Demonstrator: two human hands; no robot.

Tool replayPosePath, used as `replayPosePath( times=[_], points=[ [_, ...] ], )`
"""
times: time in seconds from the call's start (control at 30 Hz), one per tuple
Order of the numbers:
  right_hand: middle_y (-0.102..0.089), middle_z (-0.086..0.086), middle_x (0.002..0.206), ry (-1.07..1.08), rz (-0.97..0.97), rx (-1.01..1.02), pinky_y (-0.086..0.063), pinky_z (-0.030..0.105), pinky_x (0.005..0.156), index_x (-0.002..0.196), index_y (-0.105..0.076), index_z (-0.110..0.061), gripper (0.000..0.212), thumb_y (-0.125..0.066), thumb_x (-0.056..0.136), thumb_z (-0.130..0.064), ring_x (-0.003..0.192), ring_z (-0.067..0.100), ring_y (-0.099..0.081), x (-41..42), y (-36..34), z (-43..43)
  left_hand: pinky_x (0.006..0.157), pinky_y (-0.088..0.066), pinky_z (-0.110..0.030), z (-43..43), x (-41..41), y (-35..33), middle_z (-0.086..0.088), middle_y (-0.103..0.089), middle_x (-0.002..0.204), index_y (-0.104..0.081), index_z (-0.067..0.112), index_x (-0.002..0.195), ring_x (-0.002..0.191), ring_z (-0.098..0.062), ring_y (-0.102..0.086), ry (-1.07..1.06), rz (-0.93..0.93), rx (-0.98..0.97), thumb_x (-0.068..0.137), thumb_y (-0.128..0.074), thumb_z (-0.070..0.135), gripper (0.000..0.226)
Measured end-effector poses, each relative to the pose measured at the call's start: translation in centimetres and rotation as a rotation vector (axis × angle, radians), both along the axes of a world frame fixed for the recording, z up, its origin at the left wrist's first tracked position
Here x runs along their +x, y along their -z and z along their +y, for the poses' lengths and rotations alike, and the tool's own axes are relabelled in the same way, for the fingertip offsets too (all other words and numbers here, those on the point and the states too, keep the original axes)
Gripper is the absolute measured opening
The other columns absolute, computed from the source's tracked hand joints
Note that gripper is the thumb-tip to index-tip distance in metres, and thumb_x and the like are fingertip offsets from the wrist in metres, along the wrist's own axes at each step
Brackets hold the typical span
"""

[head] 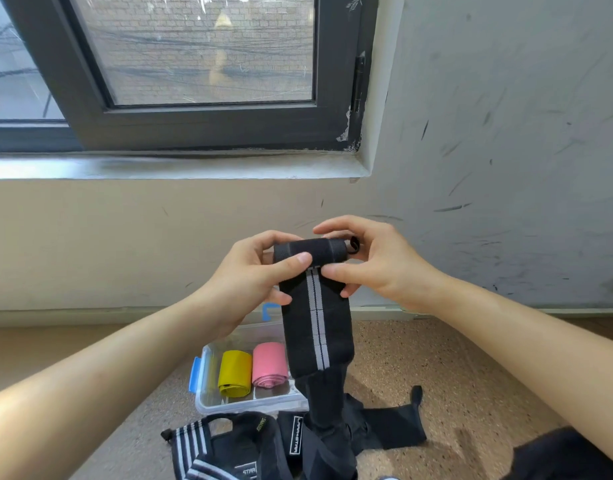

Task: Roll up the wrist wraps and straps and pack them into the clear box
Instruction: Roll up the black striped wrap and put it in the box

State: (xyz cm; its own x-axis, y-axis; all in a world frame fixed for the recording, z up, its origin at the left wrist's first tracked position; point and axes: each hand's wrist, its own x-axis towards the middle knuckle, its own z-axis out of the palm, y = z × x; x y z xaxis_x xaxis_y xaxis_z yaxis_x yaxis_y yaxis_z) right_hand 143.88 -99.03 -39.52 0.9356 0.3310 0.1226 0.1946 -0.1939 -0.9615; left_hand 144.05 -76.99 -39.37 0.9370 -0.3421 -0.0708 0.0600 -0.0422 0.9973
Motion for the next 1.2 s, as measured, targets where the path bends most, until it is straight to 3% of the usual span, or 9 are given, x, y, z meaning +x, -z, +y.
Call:
replayPosePath(
  times=[0.2,0.37,0.5,0.6,0.7,0.8,1.0,1.1,1.2],
  points=[
    [-0.066,0.015,0.121,-0.080,0.297,0.115,-0.062,0.038,0.063,0.131,-0.062,-0.017,0.042,-0.063,0.093,-0.037,0.103,0.028,-0.073,-0.2,-0.1,-0.1,0.057,-0.057,-0.024,0.1,0.0,-0.1,-0.012,-0.076,0.099,-0.066,0.017,0.113,0.085,-0.018,-0.076,-0.045,-0.192,0.084,0.089,-0.075,0.006,0.028],
    [-0.068,0.020,0.115,-0.063,0.246,0.140,-0.060,0.031,0.055,0.126,-0.063,-0.013,0.033,-0.066,0.096,-0.024,0.106,0.032,-0.072,-0.2,-0.2,0.2,0.058,-0.059,-0.029,0.3,0.0,0.1,-0.014,-0.072,0.100,-0.063,0.016,0.114,0.085,-0.023,-0.075,-0.003,-0.306,0.126,0.087,-0.076,0.002,0.034],
    [-0.066,0.023,0.111,-0.028,0.194,0.151,-0.059,0.030,0.053,0.123,-0.064,-0.012,0.028,-0.067,0.095,-0.016,0.104,0.033,-0.072,-0.2,-0.2,0.3,0.063,-0.063,-0.032,0.3,0.1,0.2,-0.007,-0.072,0.106,-0.059,0.019,0.122,0.093,-0.021,-0.076,0.034,-0.192,0.110,0.090,-0.074,0.006,0.038],
    [-0.066,0.025,0.116,0.003,0.160,0.157,-0.059,0.031,0.054,0.123,-0.065,-0.013,0.029,-0.068,0.094,-0.011,0.102,0.032,-0.073,-0.3,-0.2,0.3,0.067,-0.063,-0.034,0.4,0.0,0.4,-0.001,-0.076,0.109,-0.062,0.025,0.126,0.104,-0.016,-0.074,0.089,-0.040,0.079,0.090,-0.072,0.022,0.038],
    [-0.069,0.023,0.112,0.021,0.085,0.116,-0.061,0.033,0.055,0.123,-0.065,-0.014,0.031,-0.069,0.093,-0.007,0.099,0.031,-0.074,-0.2,0.0,0.2,0.066,-0.061,-0.031,0.4,-0.2,0.3,-0.003,-0.076,0.114,-0.066,0.029,0.126,0.107,-0.019,-0.074,0.115,0.048,0.028,0.082,-0.071,0.040,0.046],
    [-0.071,0.019,0.108,0.016,0.005,0.090,-0.061,0.033,0.058,0.124,-0.066,-0.012,0.034,-0.071,0.091,-0.001,0.098,0.029,-0.073,-0.1,0.4,0.2,0.062,-0.059,-0.027,0.0,-0.4,0.0,-0.009,-0.075,0.117,-0.067,0.020,0.124,0.103,-0.022,-0.075,0.079,0.112,-0.007,0.080,-0.068,0.048,0.053],
    [-0.072,0.013,0.110,0.039,-0.126,0.006,-0.063,0.036,0.061,0.117,-0.071,-0.017,0.039,-0.074,0.086,0.006,0.105,0.026,-0.069,-0.2,0.5,0.4,0.057,-0.058,-0.025,0.1,-0.2,-0.1,-0.015,-0.070,0.109,-0.067,0.008,0.116,0.095,-0.022,-0.075,0.041,0.149,-0.054,0.081,-0.072,0.037,0.046],
    [-0.069,0.011,0.113,0.035,-0.051,-0.009,-0.063,0.038,0.059,0.121,-0.070,-0.021,0.040,-0.077,0.086,-0.002,0.105,0.023,-0.071,-0.3,0.1,0.3,0.059,-0.059,-0.026,0.2,0.0,0.1,-0.011,-0.071,0.105,-0.069,0.011,0.112,0.096,-0.025,-0.074,0.038,0.132,-0.075,0.080,-0.074,0.029,0.037],
    [-0.065,0.012,0.123,0.024,0.186,0.073,-0.062,0.038,0.057,0.128,-0.065,-0.022,0.042,-0.072,0.088,-0.033,0.107,0.024,-0.071,-0.3,-0.8,0.0,0.061,-0.058,-0.026,0.3,0.1,0.2,-0.007,-0.075,0.097,-0.069,0.013,0.113,0.097,-0.025,-0.074,0.028,0.060,-0.057,0.077,-0.076,0.026,0.039]
  ],
)
